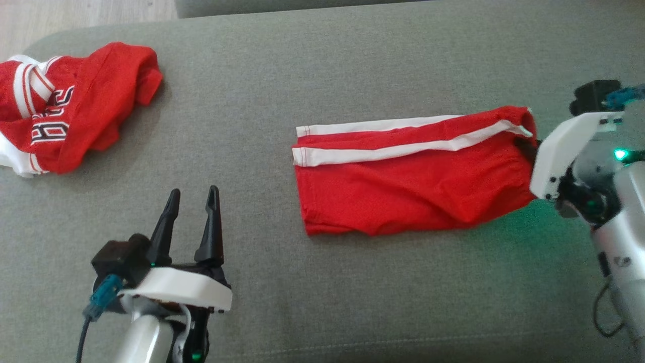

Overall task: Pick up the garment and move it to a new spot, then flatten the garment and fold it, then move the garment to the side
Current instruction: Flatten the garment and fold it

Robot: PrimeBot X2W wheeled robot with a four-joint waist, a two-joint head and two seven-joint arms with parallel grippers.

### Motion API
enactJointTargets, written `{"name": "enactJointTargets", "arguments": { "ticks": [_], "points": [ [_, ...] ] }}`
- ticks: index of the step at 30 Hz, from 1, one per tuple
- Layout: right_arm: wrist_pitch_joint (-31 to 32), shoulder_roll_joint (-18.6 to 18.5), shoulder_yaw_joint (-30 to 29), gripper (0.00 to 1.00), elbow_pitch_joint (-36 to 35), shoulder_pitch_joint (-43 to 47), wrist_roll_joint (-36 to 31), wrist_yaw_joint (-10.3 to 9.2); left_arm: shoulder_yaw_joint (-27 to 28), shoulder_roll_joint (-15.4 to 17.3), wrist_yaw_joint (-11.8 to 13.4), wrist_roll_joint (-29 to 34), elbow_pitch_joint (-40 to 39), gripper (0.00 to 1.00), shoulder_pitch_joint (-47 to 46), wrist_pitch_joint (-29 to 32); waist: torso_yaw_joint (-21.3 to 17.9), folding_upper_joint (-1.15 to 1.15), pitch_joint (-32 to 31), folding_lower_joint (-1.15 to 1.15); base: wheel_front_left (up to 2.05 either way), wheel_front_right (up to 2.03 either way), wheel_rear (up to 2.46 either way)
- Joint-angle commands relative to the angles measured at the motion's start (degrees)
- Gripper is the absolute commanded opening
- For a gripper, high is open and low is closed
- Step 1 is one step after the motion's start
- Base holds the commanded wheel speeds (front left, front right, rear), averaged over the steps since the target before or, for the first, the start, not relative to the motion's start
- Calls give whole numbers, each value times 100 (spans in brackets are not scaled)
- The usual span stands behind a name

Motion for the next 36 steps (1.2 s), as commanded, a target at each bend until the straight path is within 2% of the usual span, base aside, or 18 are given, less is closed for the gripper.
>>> {"name": "enactJointTargets", "arguments": {
  "ticks": [1,8,14,15,21,31,32,33,34,35,36],
  "points": [
    [-25,110,156,0,-332,-75,127,37,199,33,3,57,-173,100,-255,-66,-19,0,-7,0,0,0,0],
    [-4,591,583,0,-841,3,663,37,170,42,8,34,-135,100,-274,-56,65,0,-134,0,0,0,0],
    [-153,1008,820,0,-831,-45,821,37,155,35,-13,1,-107,100,-283,-57,231,0,-181,0,0,0,0],
    [-235,1172,914,0,-714,-85,817,37,135,24,-12,2,-111,100,-293,-57,331,0,-173,0,0,0,0],
    [-496,1456,1030,0,-296,-209,818,37,98,-10,-5,-6,-104,100,-319,-56,608,0,-140,0,0,0,0],
    [-1295,1712,979,0,857,-532,784,37,50,-68,-58,-35,17,100,-341,-61,1019,0,-129,0,0,0,0],
    [-1357,1723,976,18,962,-555,827,37,49,-72,-68,-37,34,100,-343,-62,1042,0,-134,0,0,0,0],
    [-1411,1732,987,43,1046,-577,890,37,47,-78,-75,-37,50,100,-346,-63,1062,0,-138,0,0,0,0],
    [-1464,1738,1005,76,1114,-597,966,37,45,-85,-81,-36,63,100,-346,-63,1079,0,-143,0,0,0,0],
    [-1512,1741,1059,100,1147,-608,1068,37,40,-92,-86,-32,75,100,-346,-64,1096,0,-150,0,0,0,0],
    [-1563,1742,1142,100,1150,-614,1179,37,36,-98,-91,-29,85,100,-344,-65,1108,0,-156,0,0,0,0]
  ]
}}
